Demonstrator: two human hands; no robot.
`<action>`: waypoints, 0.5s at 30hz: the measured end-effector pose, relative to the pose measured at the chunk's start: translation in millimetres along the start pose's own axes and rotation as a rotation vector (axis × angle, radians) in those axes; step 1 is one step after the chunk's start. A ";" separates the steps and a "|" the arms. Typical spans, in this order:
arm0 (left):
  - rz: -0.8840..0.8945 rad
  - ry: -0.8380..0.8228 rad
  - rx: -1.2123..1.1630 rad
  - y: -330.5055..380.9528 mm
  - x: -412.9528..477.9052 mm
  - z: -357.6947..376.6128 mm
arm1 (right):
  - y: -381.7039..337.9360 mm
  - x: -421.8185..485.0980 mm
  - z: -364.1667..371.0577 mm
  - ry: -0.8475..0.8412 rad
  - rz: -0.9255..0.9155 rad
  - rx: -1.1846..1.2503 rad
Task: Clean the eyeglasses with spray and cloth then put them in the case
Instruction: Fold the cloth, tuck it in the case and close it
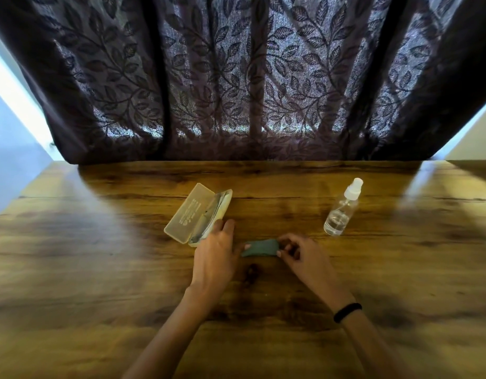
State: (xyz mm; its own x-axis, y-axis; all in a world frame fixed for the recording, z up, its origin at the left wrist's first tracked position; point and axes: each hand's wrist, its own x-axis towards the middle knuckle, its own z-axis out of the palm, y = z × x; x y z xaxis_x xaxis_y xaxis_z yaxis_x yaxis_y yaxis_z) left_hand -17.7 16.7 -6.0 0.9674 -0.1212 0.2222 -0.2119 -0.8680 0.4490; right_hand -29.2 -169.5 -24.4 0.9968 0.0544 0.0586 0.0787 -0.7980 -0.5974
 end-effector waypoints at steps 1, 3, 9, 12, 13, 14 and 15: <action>0.021 0.013 0.012 0.5 -1.1 -1.4 | -0.4 -0.8 -0.1 0.010 -0.012 -0.008; 0.084 0.006 0.021 2.4 -3.5 -1.9 | -2.2 -1.7 0.5 0.032 -0.032 -0.009; 0.155 -0.152 -0.010 0.7 -15.7 10.7 | -5.6 0.4 5.4 0.105 0.031 -0.023; 0.144 -0.150 0.002 -4.2 -20.7 16.0 | -5.8 2.8 4.9 0.081 0.113 -0.049; 0.146 -0.141 0.008 -4.8 -22.2 17.0 | -6.4 3.5 4.8 0.071 0.136 -0.042; 0.149 -0.128 0.010 -4.9 -23.3 17.7 | -7.2 4.6 5.2 0.061 0.154 -0.029; 0.150 -0.113 0.005 -5.2 -24.2 17.7 | -8.2 5.5 5.5 0.051 0.166 -0.015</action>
State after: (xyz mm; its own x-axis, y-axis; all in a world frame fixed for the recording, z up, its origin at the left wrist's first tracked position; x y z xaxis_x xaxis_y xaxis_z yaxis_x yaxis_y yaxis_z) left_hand -37.6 15.6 -29.0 0.9345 -0.3022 0.1880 -0.3545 -0.8384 0.4141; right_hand -24.3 -159.3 -23.6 0.9940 -0.1094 0.0009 -0.0878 -0.8025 -0.5901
